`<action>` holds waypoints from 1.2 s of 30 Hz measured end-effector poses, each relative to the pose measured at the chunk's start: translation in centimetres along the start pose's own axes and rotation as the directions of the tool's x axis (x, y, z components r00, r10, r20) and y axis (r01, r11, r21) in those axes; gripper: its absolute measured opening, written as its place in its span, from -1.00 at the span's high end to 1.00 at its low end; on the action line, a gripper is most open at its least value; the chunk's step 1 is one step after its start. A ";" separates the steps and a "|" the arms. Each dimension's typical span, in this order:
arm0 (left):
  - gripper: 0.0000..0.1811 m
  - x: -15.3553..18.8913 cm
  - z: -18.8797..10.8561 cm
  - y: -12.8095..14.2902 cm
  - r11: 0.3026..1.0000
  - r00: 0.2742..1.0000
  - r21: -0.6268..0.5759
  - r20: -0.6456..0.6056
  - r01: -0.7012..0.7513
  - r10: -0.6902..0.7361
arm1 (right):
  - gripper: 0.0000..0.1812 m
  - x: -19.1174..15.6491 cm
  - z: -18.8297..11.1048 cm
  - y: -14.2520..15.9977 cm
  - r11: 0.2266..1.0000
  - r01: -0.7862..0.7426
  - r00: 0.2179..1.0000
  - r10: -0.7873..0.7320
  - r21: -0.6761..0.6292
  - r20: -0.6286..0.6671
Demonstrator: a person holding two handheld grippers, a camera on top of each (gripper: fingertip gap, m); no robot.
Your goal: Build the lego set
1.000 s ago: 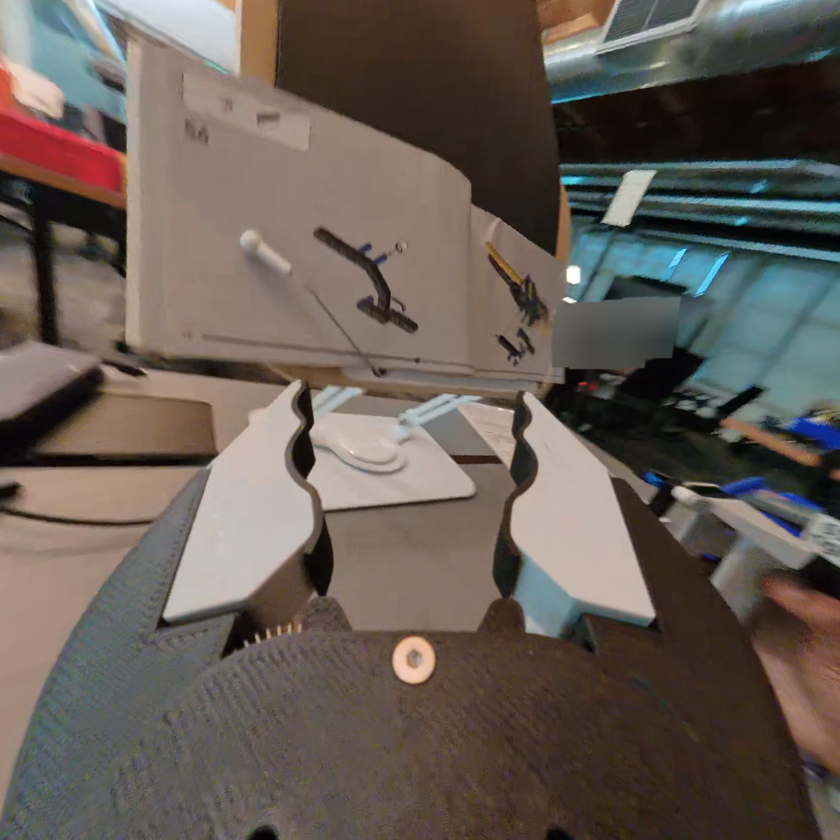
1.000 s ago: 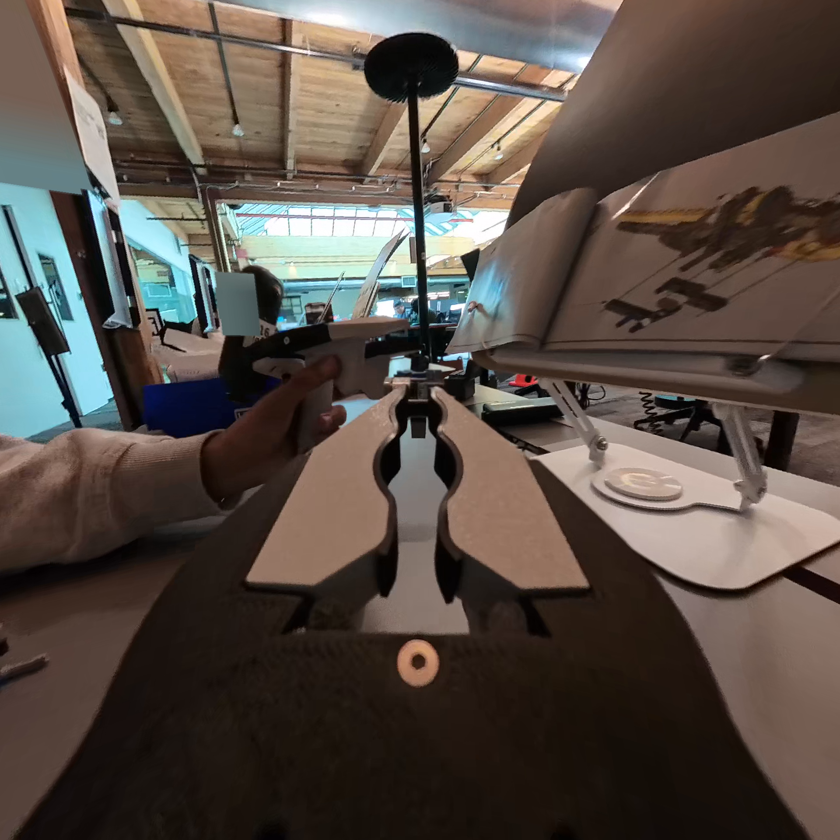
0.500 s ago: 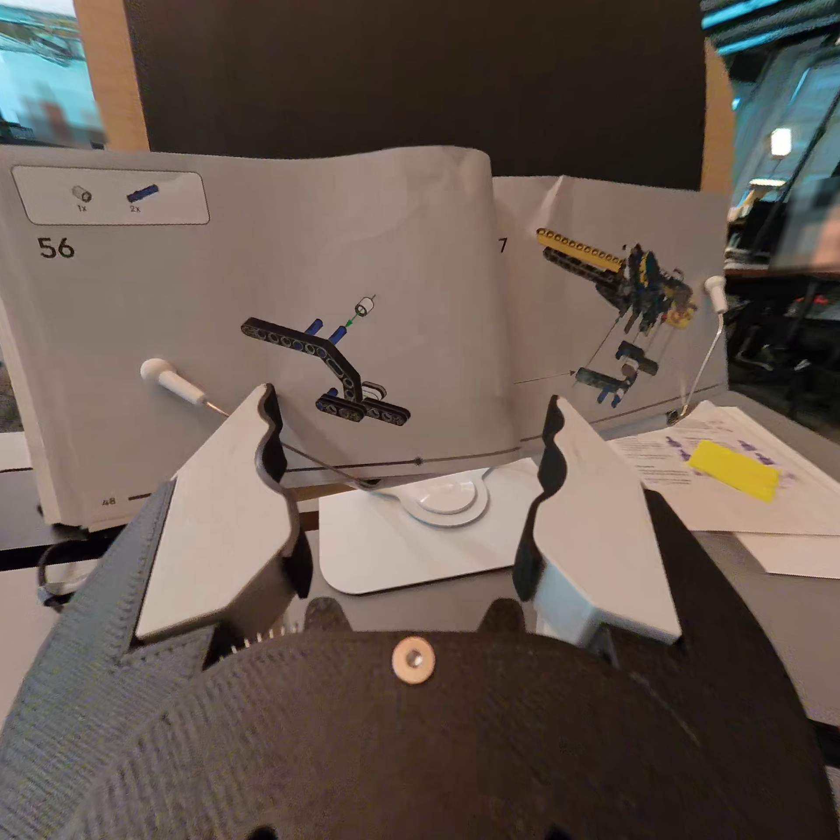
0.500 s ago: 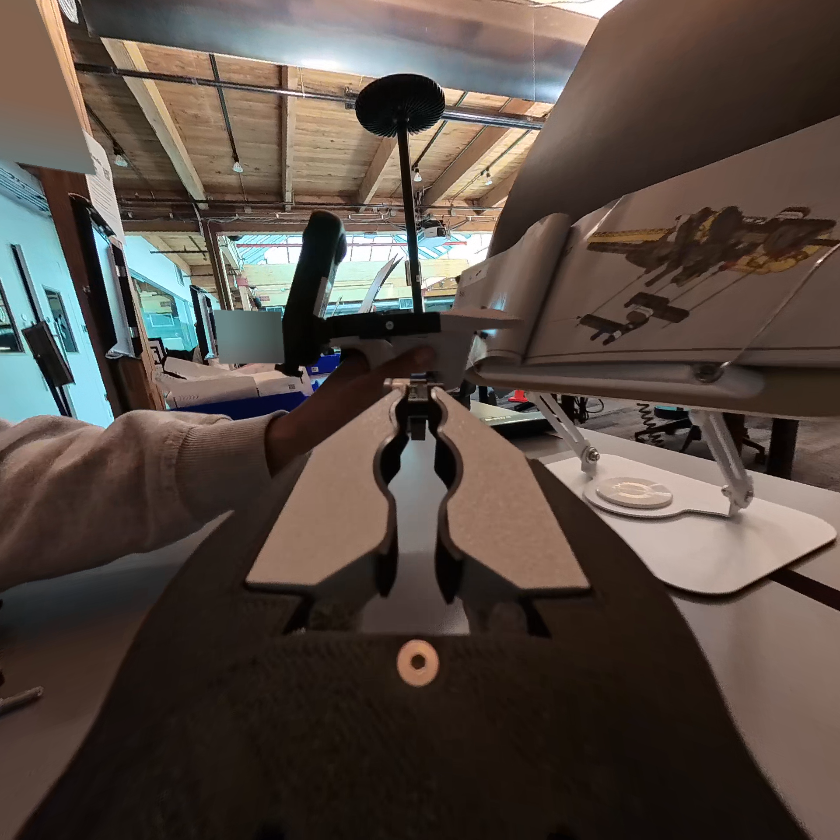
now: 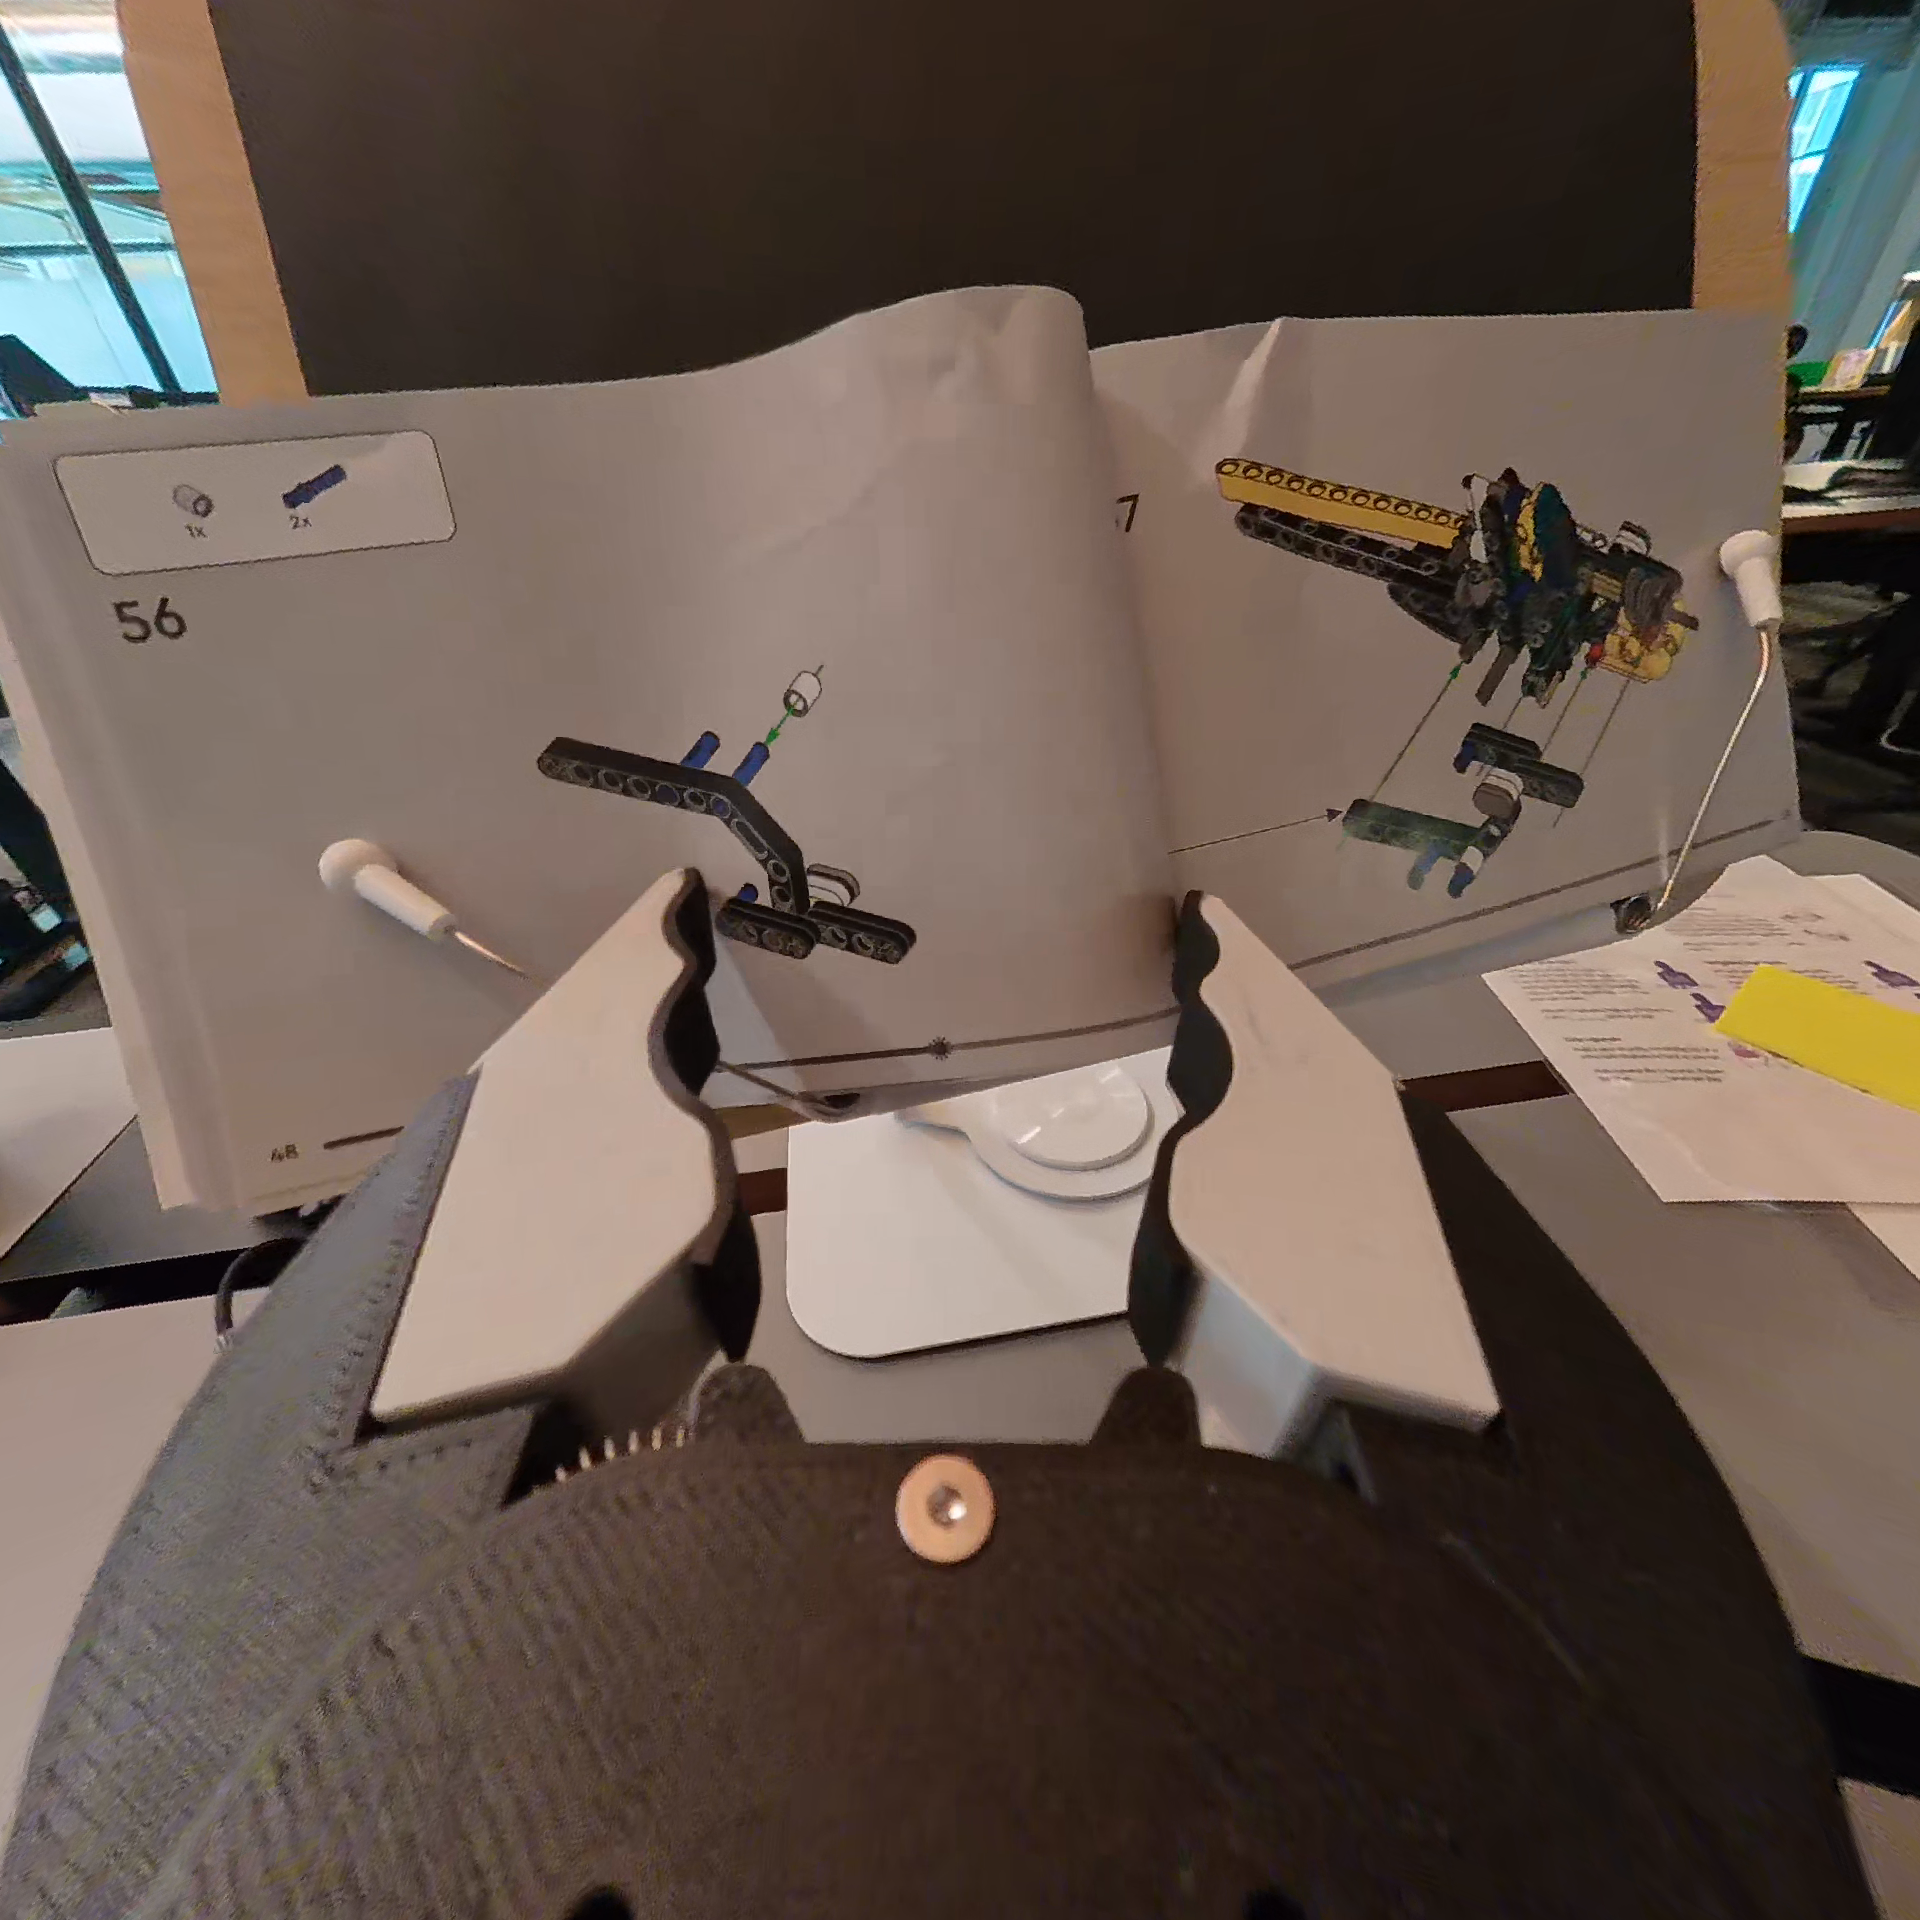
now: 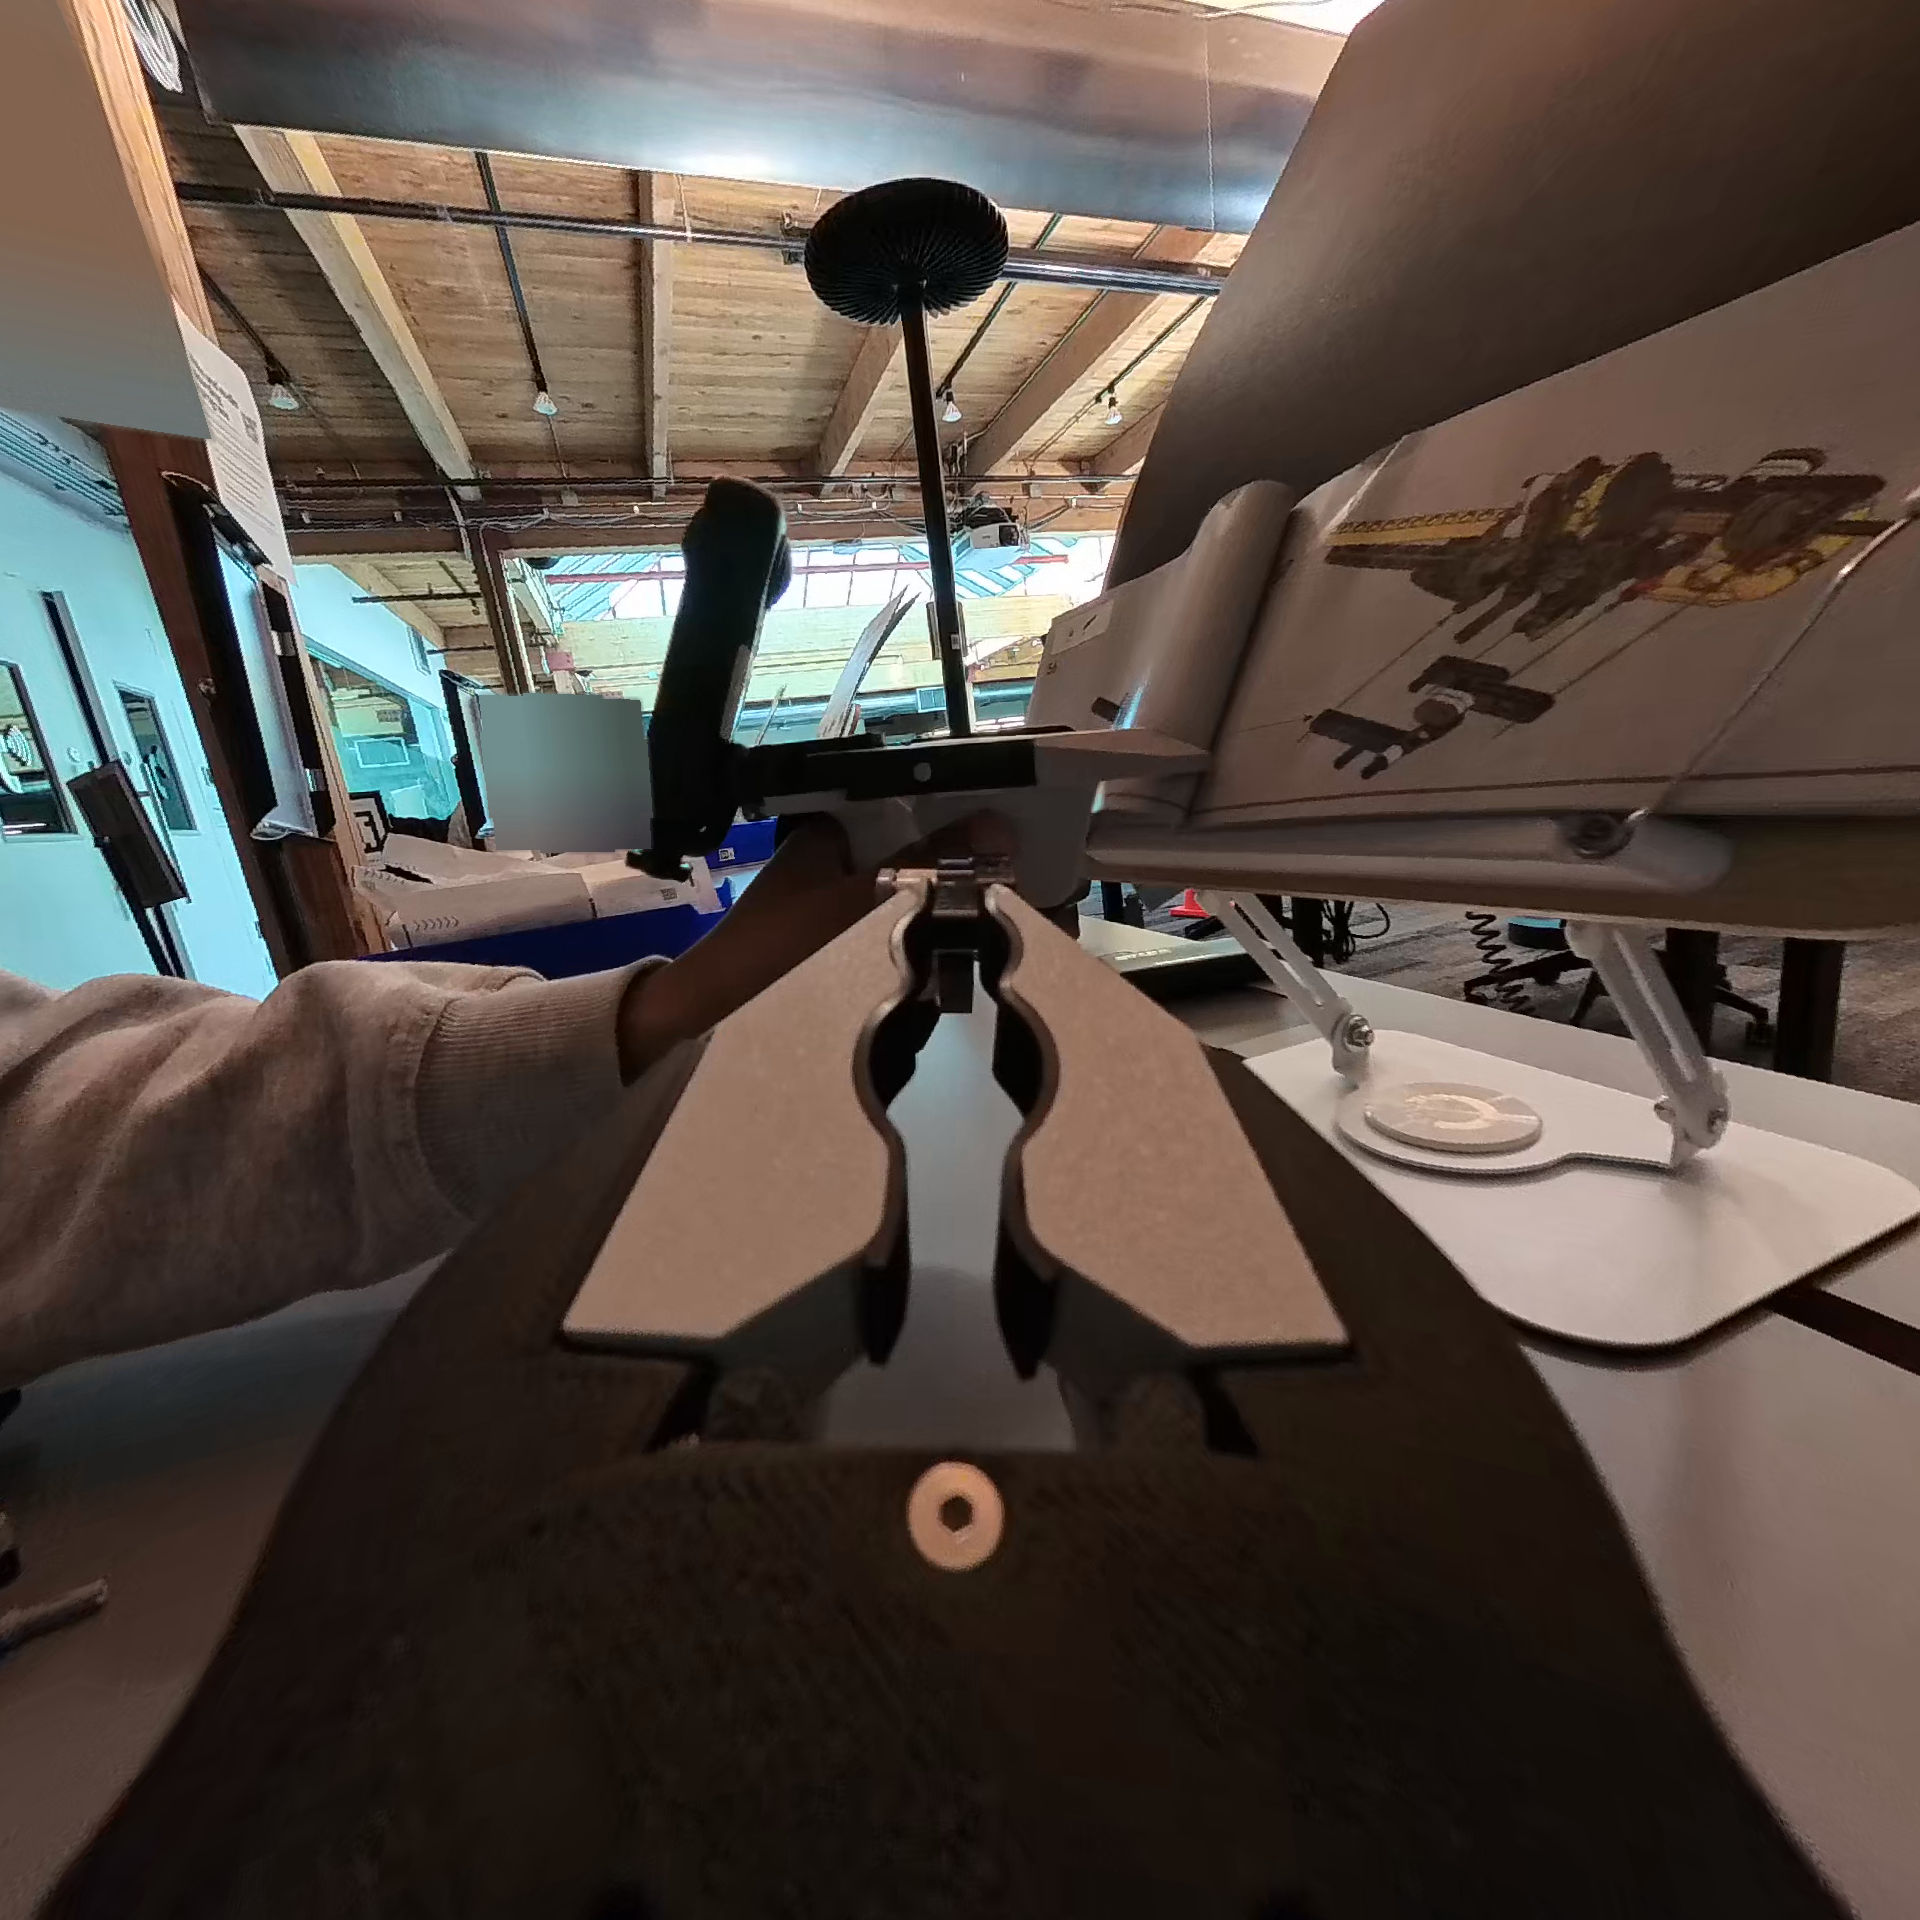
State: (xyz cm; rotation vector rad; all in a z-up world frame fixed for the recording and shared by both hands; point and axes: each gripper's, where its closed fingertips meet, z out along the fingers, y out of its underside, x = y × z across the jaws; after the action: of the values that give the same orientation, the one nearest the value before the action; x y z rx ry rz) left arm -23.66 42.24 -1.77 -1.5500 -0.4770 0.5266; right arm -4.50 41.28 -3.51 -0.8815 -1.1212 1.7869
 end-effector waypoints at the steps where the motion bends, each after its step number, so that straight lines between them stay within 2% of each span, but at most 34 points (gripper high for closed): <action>1: 0.04 0.0 0.0 0.0 1.000 1.000 0.000 -0.001 0.003 -0.003 | 0.95 0.0 0.0 0.0 1.000 -0.001 1.000 0.001 0.001 0.001; 19: 0.21 0.5 -0.7 0.0 0.999 0.998 -0.021 -0.062 0.027 -0.029 | 0.95 -0.2 0.4 0.7 0.999 -0.006 1.000 0.007 -0.032 0.018; 22: 0.31 0.9 -0.8 0.0 1.000 0.997 -0.013 -0.075 0.007 -0.008 | 0.95 -0.1 0.4 0.7 1.000 -0.017 1.000 0.018 -0.026 0.022; 26: 0.60 2.3 -0.7 0.0 1.000 0.993 -0.030 -0.122 0.001 -0.004 | 0.95 -0.3 0.6 1.1 0.999 -0.028 0.999 0.029 -0.039 0.033; 32: 0.86 3.5 -1.0 -0.1 0.999 0.985 -0.032 -0.167 0.024 -0.029 | 0.95 -0.1 0.4 1.0 0.999 -0.033 0.999 0.034 -0.029 0.030; 34: 1.00 4.1 -1.7 -0.7 1.000 0.977 -0.008 -0.210 0.026 -0.027 | 0.95 -0.1 0.4 0.9 0.999 -0.035 0.999 0.036 -0.027 0.029; 36: 1.00 3.5 -2.3 -1.6 0.999 0.984 0.033 -0.177 0.013 -0.007 | 0.95 -0.1 0.4 0.9 0.999 -0.036 0.999 0.036 -0.026 0.029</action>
State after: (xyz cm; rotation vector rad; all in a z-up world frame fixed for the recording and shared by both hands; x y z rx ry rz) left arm -19.49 42.56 -0.21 -1.5448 -0.3378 0.3829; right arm -5.04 40.83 -4.23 -0.8980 -1.1562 1.8241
